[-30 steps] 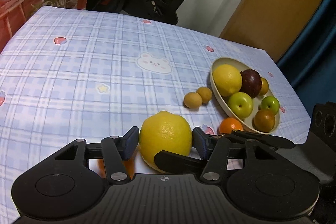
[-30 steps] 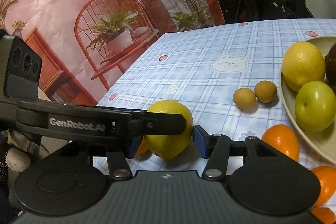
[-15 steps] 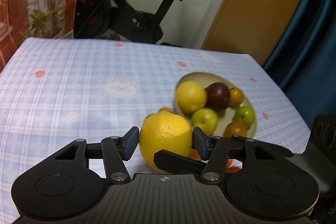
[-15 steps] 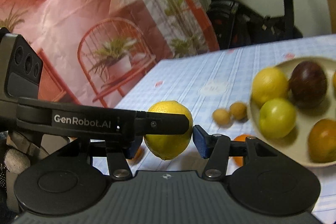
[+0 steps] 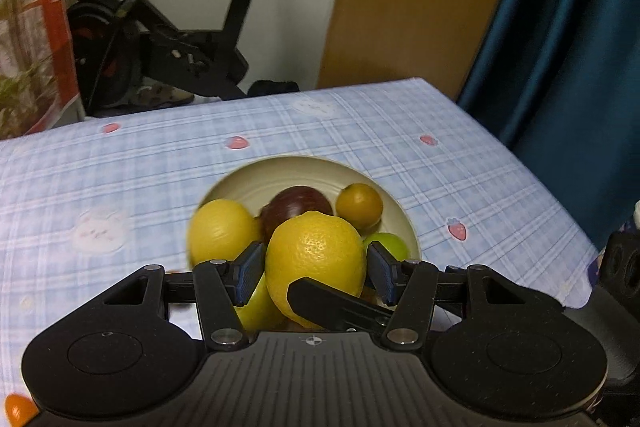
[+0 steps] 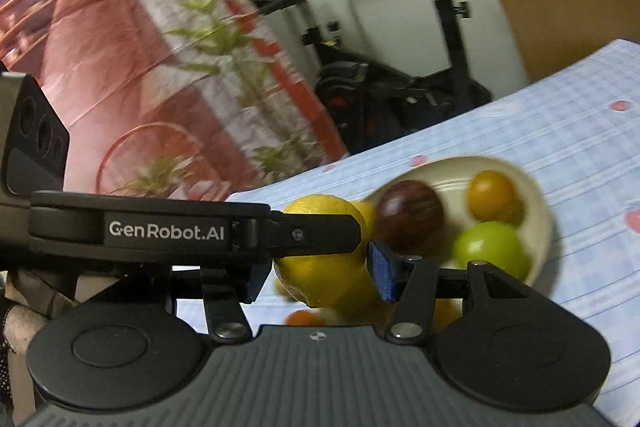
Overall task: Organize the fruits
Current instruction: 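Carry the yellow lemon with the left tool over the plate, then open the left tool to set the lemon on the plate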
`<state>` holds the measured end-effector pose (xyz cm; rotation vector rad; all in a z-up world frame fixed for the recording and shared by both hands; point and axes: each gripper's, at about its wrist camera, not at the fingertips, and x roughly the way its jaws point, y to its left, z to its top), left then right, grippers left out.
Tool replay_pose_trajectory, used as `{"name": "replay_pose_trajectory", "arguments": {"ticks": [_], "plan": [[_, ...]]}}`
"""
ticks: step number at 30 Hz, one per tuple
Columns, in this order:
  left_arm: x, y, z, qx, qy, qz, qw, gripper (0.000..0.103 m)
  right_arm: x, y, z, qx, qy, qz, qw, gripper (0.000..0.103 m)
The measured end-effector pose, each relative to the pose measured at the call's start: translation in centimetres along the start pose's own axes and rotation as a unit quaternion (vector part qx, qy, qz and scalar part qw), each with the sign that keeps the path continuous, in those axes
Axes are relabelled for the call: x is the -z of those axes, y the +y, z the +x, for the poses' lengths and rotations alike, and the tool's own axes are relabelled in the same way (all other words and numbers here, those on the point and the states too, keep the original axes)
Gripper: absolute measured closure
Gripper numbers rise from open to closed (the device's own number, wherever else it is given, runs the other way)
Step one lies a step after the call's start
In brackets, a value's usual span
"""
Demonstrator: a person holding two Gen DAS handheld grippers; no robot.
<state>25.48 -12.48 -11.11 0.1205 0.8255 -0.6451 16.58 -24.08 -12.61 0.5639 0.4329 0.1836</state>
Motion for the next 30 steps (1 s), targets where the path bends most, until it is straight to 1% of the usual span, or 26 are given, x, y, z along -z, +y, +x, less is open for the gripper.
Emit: {"name": "replay_pose_trajectory", "arguments": {"ticks": [5,9,11,15,19,21,24,28,30], "plan": [[-0.5,-0.8,2.0,-0.014,0.013,0.007,0.9998,0.044,-0.6,-2.4,0.6,0.011,0.009,0.017,1.0,0.048],[-0.9,-0.3,2.7,-0.017,0.009,0.0,0.9998,0.044,-1.1,-3.2,1.5,0.013,0.019,0.015,1.0,0.048],[-1.1,-0.3,3.1,-0.025,0.009,0.0,0.9996,0.045,-1.2,-3.2,1.9,0.015,0.015,0.001,1.0,0.048],[-1.0,-0.1,3.4,-0.026,0.009,-0.001,0.9996,0.046,-1.1,-2.4,2.5,0.041,0.01,-0.049,0.998,0.05],[-0.9,-0.1,3.6,-0.026,0.012,0.002,0.9996,0.048,-0.4,-1.9,2.4,0.046,0.01,-0.06,0.997,0.051],[-0.8,0.0,3.1,-0.024,0.008,0.001,0.9997,0.048,-0.1,-1.5,2.4,0.054,0.008,-0.075,0.996,0.051],[-0.7,0.2,1.7,-0.017,-0.007,-0.004,0.9998,0.046,0.3,-1.2,1.5,0.052,-0.008,-0.083,0.995,0.051],[-0.3,0.6,-1.4,-0.025,-0.036,-0.002,0.999,0.048,1.1,-0.2,-0.7,0.039,-0.043,-0.122,0.991,0.051],[0.1,1.2,-2.8,-0.034,-0.051,-0.006,0.9981,0.048,1.7,0.1,-1.5,0.036,-0.049,-0.14,0.988,0.051]]}}
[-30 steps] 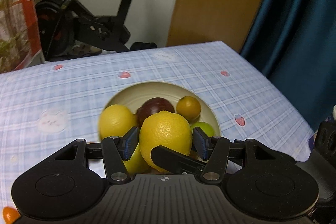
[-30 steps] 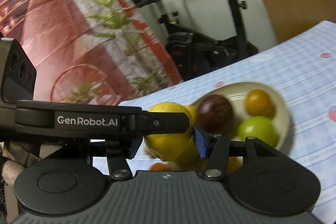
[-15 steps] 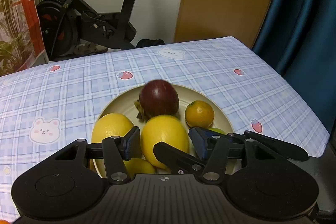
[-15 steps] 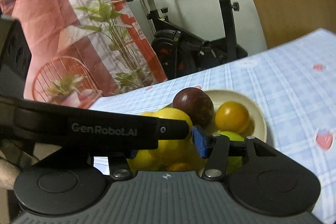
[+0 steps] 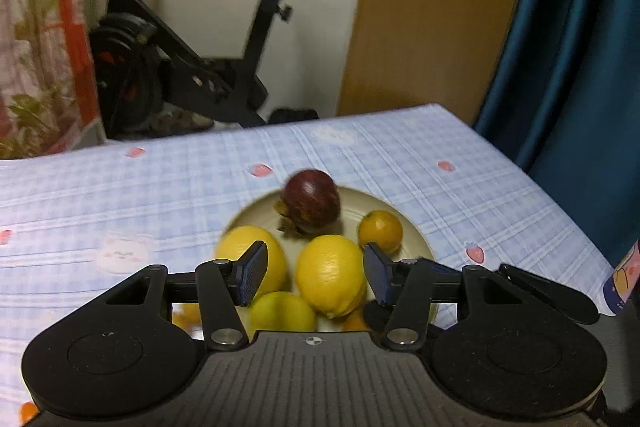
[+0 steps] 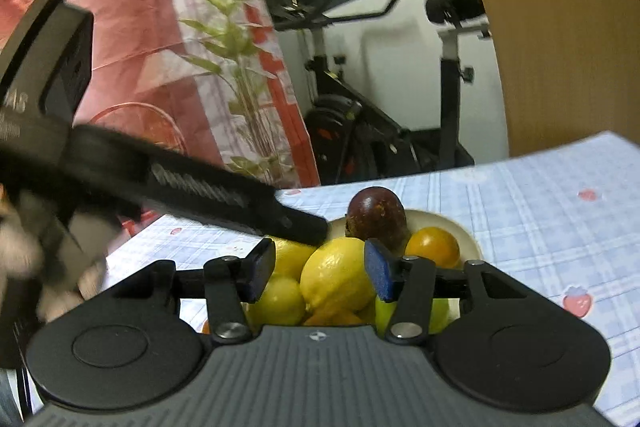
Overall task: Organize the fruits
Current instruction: 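Open the left tool to set the lemon on the plate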
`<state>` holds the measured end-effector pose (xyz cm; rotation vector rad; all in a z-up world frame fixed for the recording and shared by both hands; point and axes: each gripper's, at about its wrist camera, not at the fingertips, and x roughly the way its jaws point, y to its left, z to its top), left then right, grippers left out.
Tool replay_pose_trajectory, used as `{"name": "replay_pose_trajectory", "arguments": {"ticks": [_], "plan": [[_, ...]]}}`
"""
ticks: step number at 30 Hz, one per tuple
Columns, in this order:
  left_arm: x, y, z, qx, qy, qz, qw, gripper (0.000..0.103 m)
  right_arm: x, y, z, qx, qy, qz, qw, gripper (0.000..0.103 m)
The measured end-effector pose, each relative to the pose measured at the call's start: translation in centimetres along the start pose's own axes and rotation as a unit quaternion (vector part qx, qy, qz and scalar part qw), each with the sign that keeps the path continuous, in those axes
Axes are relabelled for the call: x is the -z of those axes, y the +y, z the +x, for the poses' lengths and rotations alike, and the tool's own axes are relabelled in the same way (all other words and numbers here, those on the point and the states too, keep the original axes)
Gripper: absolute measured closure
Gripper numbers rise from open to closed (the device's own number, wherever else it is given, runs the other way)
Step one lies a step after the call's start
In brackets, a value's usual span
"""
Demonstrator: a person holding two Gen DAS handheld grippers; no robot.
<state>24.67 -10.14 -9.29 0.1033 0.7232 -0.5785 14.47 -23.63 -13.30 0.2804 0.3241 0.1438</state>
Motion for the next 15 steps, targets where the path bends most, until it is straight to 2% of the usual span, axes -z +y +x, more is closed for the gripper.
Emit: {"name": "replay_pose_trajectory", "arguments": {"ticks": [3,6,8,11,15], "plan": [[0.9,1.6,-2.4,-0.016,-0.02,-0.027,0.9993,0.048,0.6,0.2,-0.6,-0.002,0.008,0.002,1.0,0.05],[3.0,2.9,-4.3,-0.052,-0.038,-0.051,0.9966,0.048,0.9,0.6,-0.8,-0.003,0.016,-0.001,1.0,0.05],[4.8,3.4,-5.1,-0.074,-0.04,-0.062,0.9945,0.048,1.0,0.9,-1.0,-0.007,0.022,-0.005,1.0,0.05],[6.9,4.5,-6.3,-0.088,-0.038,-0.09,0.9913,0.048,1.4,1.5,-1.4,-0.013,0.032,-0.015,0.999,0.05],[8.5,5.8,-7.8,-0.107,-0.048,-0.104,0.9876,0.048,2.2,2.5,-1.3,-0.019,0.052,-0.031,0.998,0.05]]}}
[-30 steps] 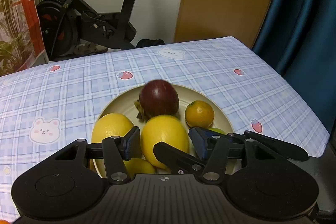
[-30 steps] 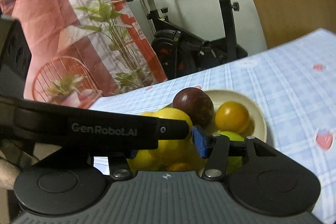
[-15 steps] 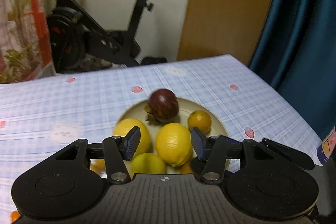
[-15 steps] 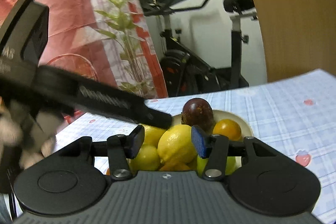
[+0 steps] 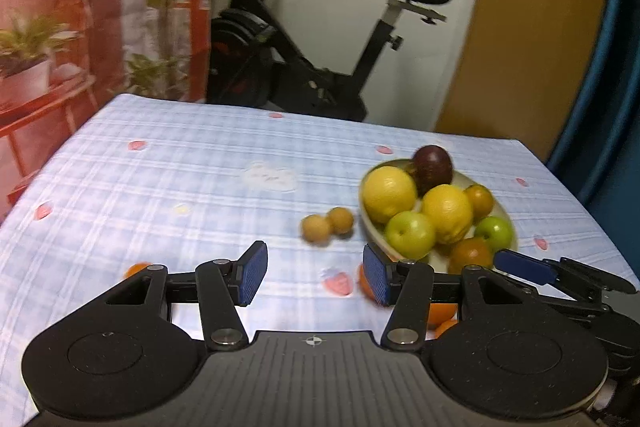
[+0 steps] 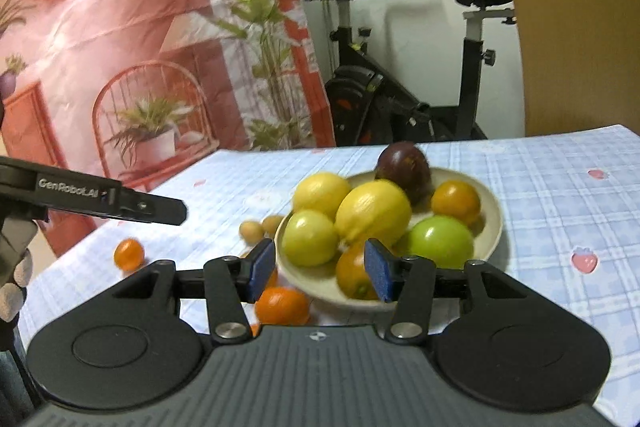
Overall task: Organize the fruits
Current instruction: 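Open the left tool to set the lemon on the plate, then move the right tool to an orange on the tablecloth and close around it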
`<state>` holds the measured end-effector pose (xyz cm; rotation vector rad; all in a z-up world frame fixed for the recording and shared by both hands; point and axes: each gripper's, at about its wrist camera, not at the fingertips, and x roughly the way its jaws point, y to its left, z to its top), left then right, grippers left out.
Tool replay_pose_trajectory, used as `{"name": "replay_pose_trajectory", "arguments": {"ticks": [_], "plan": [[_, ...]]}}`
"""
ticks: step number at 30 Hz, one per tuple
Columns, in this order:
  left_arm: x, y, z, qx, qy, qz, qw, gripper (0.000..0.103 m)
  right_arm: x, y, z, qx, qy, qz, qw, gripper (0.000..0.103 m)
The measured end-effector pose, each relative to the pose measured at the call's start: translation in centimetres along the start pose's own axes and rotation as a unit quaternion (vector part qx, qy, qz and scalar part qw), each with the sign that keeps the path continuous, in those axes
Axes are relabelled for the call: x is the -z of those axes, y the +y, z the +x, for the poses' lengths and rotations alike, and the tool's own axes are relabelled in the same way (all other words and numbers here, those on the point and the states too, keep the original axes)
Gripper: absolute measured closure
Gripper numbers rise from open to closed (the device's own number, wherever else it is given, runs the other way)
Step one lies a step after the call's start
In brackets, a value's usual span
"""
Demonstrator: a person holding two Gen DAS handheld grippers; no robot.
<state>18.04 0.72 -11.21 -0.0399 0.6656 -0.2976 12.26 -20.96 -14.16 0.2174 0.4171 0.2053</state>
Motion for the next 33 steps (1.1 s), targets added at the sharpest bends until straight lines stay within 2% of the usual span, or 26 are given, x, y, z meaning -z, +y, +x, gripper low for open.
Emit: {"name": "replay_pose_trajectory", "arguments": {"ticks": [6,10,18,25,33], "plan": [[2.2,1.4,-0.7,-0.02,0.002,-0.028,0.9994,0.048,0.8,2.1,0.1,-0.003,0.017,-0.041,0.999,0.05],[3.9,1.6,-0.9,-0.006,0.017,-0.028,0.9995,0.048,1.4,3.0,0.2,-0.003,0.028,-0.06,0.998,0.051],[4.3,1.6,-0.4,0.011,0.015,-0.026,0.9995,0.048,1.9,3.5,0.7,-0.002,0.04,-0.081,0.996,0.048],[4.8,1.5,-0.1,0.013,0.024,-0.025,0.9993,0.048,2.7,4.4,1.1,-0.007,0.048,-0.125,0.991,0.047],[4.9,1.4,0.0,0.019,0.031,-0.024,0.9991,0.048,2.9,4.3,0.0,-0.021,0.056,-0.114,0.992,0.047]]}}
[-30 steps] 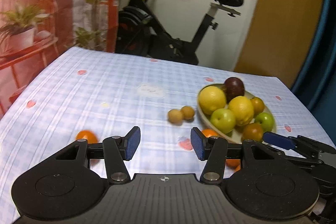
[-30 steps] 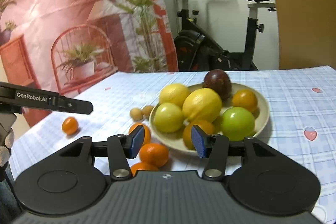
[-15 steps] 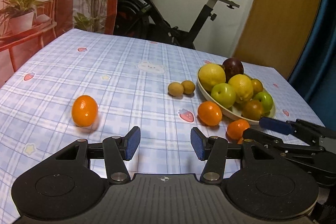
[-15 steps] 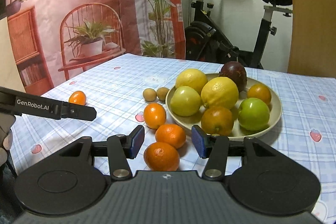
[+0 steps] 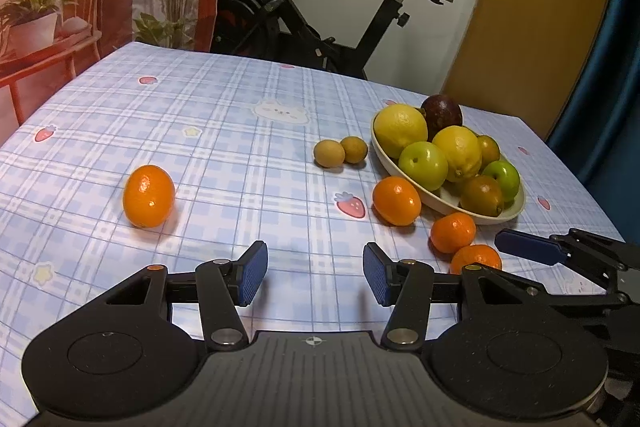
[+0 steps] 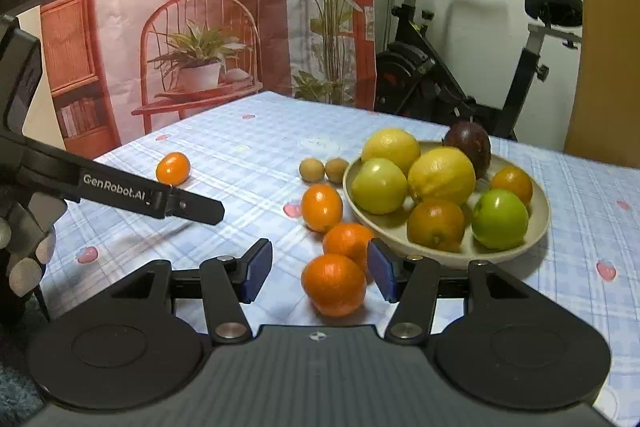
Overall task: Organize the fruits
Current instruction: 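Move the right tool to an orange on the tablecloth and close around it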
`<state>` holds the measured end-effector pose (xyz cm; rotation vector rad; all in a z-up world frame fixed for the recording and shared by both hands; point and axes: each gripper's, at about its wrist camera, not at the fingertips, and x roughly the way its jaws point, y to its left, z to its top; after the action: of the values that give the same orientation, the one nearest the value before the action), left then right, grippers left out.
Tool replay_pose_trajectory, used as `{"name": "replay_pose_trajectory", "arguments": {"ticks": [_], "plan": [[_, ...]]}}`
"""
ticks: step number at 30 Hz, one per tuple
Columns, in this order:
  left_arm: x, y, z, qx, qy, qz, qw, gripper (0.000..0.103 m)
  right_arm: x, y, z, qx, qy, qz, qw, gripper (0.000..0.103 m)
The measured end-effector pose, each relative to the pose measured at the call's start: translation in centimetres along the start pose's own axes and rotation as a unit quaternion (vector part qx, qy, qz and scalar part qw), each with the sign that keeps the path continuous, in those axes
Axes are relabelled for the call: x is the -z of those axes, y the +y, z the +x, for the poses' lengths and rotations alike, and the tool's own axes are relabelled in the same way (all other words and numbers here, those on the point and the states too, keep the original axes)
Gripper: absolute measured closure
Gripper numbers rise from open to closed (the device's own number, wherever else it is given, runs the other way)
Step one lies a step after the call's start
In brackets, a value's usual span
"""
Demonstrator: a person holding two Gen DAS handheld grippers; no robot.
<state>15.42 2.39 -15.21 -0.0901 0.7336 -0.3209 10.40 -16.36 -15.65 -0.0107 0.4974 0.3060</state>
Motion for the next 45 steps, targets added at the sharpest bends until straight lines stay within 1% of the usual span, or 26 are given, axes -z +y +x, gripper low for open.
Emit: {"name": "replay_pose_trajectory", "arguments": {"ticks": [3,7,10,12,14,26,31,34,38,42,45], "plan": [[0.0,-0.1,-0.2,0.002,-0.002,0.002,1.0,0.048,0.0,-0.4,0.3,0.005,0.01,0.014,1.0,0.047],[0.1,-0.1,0.0,0.001,0.004,0.003,1.0,0.048,0.1,-0.5,0.6,-0.001,0.019,0.018,1.0,0.049],[0.1,-0.2,0.0,0.003,0.006,0.006,1.0,0.048,0.3,-0.8,0.8,-0.006,0.025,0.02,0.999,0.053],[0.1,-0.2,0.0,0.005,0.007,0.006,0.9999,0.048,0.4,-1.1,1.1,-0.007,0.028,0.025,0.999,0.06],[0.2,-0.1,0.0,0.008,0.008,0.004,0.9999,0.048,0.5,-1.5,1.2,-0.015,0.031,0.034,0.999,0.062],[0.4,-0.3,0.4,0.024,0.018,0.004,0.9996,0.048,0.6,-1.4,1.1,-0.019,0.028,0.033,0.999,0.062],[0.3,-0.4,0.5,0.018,0.022,0.003,0.9996,0.048,0.4,-1.4,1.0,-0.02,0.028,0.032,0.999,0.062],[-0.4,-0.8,0.1,0.02,0.012,0.009,0.9997,0.048,0.0,-1.6,-0.2,-0.028,-0.002,0.039,0.999,0.062],[-1.6,-2.5,0.3,0.049,0.006,0.023,0.9985,0.048,-0.5,-2.7,-1.7,-0.016,-0.04,0.061,0.997,0.062],[-2.3,-5.1,1.0,0.062,0.01,0.053,0.9966,0.048,-0.2,-4.6,-2.3,0.009,-0.051,0.093,0.994,0.062],[-2.3,-6.5,1.7,0.066,0.023,0.064,0.9955,0.048,0.0,-5.9,-2.4,0.019,-0.054,0.119,0.991,0.062]]}}
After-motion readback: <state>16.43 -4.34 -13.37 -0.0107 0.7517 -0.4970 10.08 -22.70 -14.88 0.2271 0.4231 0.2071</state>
